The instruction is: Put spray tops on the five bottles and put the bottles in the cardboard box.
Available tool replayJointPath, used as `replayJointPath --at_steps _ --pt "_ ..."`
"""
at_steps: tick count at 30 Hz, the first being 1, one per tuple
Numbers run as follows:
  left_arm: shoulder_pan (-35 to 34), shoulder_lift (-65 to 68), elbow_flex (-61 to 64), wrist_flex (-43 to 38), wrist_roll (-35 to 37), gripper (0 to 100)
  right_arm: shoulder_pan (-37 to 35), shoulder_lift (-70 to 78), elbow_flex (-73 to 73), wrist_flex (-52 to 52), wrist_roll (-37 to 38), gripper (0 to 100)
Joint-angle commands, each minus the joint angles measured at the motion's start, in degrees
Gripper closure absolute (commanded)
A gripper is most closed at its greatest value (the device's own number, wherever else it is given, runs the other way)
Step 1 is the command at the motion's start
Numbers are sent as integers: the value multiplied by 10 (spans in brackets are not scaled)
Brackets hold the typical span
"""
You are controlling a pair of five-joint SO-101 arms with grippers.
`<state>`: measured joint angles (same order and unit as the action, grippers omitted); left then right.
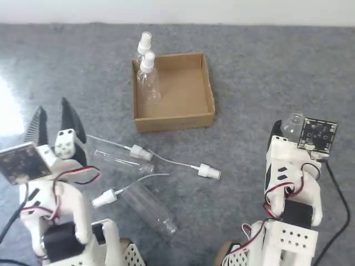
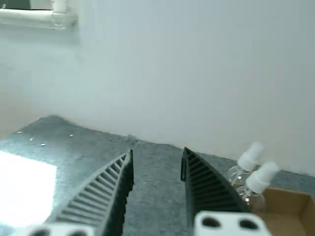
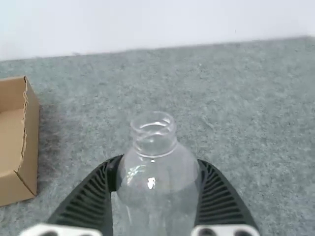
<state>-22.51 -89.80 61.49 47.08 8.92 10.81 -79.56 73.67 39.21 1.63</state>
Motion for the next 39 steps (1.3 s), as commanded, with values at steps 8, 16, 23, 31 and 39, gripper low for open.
replayJointPath --at_steps 8,16,23,31,39 --pt "158 4 -116 105 -59 844 7 -14 -9 -20 -5 950" --pt "264 5 -118 162 -133 829 29 -14 -9 -22 -5 950" --pt "313 7 -116 193 -176 802 29 -14 -9 -22 -6 950" --pt "345 127 -122 208 -222 802 29 -14 -9 -22 -6 950" --pt "392 225 -129 208 -269 802 29 -14 -10 -22 -6 950"
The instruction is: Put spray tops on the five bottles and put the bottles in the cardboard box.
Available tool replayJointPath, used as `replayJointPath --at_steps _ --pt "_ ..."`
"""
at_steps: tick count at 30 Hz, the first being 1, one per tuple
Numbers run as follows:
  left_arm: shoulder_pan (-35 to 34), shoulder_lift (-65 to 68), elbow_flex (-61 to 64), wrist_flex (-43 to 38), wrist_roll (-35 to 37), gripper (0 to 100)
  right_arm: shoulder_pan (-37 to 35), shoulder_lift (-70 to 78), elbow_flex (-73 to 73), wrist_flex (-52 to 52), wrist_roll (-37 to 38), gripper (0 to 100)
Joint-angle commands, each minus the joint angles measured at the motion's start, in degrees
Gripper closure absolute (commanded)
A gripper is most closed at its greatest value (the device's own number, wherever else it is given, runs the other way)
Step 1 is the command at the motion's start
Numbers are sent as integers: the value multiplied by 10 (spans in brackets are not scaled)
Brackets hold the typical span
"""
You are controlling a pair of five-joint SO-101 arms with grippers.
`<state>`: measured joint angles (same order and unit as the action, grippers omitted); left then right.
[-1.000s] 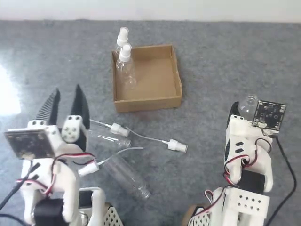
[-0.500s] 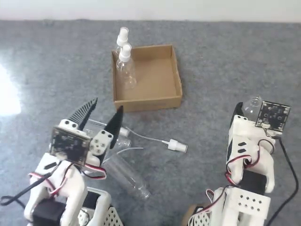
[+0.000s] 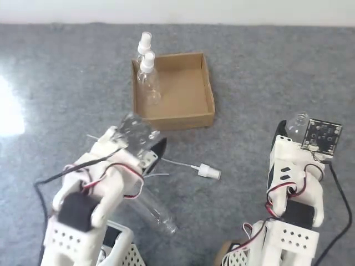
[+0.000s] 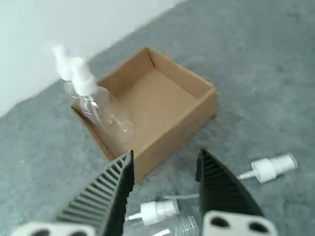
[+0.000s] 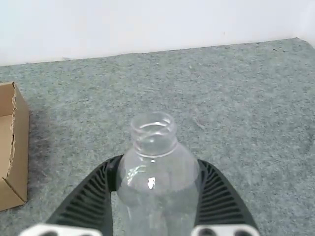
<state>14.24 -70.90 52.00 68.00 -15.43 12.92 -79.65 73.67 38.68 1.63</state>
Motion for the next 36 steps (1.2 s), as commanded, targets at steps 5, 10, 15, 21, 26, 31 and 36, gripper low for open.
replayJointPath --at_steps 5,10,15,21,26,31,36 --pt "64 86 -31 0 -56 802 19 -13 -11 -16 -6 950" --pt "99 174 -33 -18 -58 802 26 -13 -11 -16 -6 950" --pt "135 255 -33 -40 -81 802 25 -13 -11 -16 -6 950" --pt "154 329 -40 -81 -98 802 28 -13 -12 -16 -6 950" --pt "163 402 -87 -78 -102 802 62 -13 -17 -27 -32 950" --pt "165 501 -146 -80 -105 827 83 -13 -18 -28 -43 949" --pt "195 585 -187 -78 -124 826 91 -13 -19 -28 -45 948"
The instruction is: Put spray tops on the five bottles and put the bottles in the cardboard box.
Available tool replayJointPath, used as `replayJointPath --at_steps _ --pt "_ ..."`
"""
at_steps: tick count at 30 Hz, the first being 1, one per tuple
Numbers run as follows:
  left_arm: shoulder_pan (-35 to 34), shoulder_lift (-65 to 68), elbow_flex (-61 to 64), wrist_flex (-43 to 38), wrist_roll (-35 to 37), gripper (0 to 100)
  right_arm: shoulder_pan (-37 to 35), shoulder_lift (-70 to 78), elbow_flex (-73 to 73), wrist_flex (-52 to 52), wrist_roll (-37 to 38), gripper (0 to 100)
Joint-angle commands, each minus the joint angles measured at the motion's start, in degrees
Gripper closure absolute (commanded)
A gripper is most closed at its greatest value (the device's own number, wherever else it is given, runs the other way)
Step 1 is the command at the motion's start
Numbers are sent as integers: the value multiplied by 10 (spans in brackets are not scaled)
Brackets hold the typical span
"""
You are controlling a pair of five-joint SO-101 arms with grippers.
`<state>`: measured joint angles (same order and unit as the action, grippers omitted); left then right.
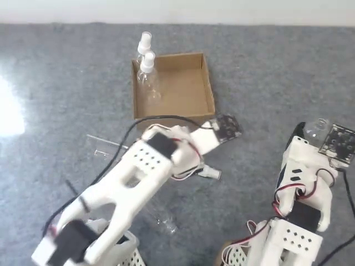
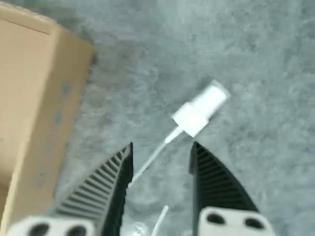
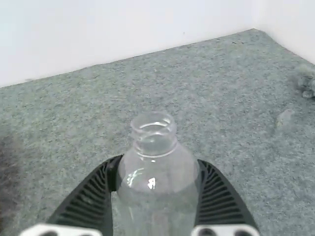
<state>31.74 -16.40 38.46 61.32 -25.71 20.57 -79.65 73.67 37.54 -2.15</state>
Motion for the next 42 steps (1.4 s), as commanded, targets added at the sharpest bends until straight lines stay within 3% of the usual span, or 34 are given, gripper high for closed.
replayJointPath --at_steps 1,35,42 --pt "26 54 -56 -11 -24 826 22 -13 -20 -16 -8 948" --pt "84 343 -226 4 -51 828 36 -13 -30 -14 -9 949" --pt "84 358 -244 19 -51 909 36 -13 -29 -15 -9 948"
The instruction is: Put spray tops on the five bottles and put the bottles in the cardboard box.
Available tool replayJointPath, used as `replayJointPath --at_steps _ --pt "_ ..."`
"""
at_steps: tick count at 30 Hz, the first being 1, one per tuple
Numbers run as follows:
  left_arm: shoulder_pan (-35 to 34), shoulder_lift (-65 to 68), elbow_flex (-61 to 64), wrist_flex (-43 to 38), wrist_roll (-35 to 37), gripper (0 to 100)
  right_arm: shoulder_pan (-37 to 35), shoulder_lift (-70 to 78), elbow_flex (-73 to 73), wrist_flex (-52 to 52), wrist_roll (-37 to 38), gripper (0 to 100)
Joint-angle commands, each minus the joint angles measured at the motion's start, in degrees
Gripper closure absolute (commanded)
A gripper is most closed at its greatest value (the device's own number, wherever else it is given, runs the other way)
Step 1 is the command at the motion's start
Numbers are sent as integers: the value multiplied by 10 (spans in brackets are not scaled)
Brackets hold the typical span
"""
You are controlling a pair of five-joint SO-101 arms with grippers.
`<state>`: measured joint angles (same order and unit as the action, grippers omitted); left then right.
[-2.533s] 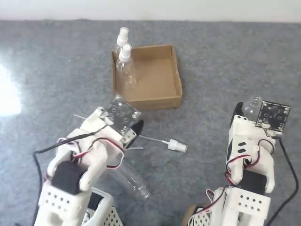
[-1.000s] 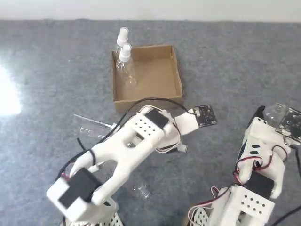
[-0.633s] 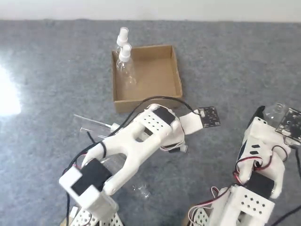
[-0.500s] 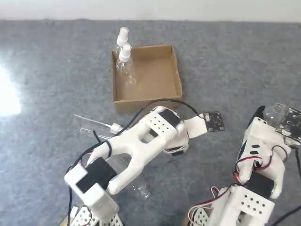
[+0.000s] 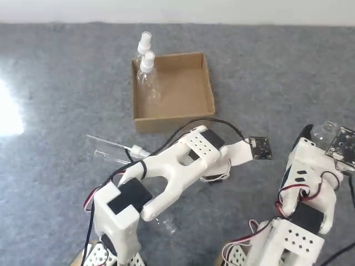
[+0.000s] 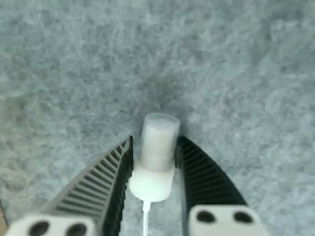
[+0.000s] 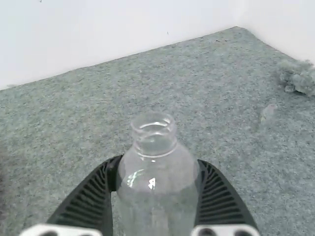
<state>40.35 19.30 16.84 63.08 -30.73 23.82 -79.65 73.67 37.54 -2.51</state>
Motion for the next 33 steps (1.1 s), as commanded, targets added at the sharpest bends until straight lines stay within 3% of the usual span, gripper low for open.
replayJointPath --at_steps 1,12,27,33 --pt "-3 1 -28 2 0 909 3 -13 -29 -15 -5 948" --pt "-39 -5 -38 19 40 913 -22 -13 -28 -13 -4 947" --pt "-43 -5 -41 34 41 908 -23 -13 -27 -11 -4 946" --pt "-40 -4 -51 31 76 801 -23 -13 -27 -13 -4 946"
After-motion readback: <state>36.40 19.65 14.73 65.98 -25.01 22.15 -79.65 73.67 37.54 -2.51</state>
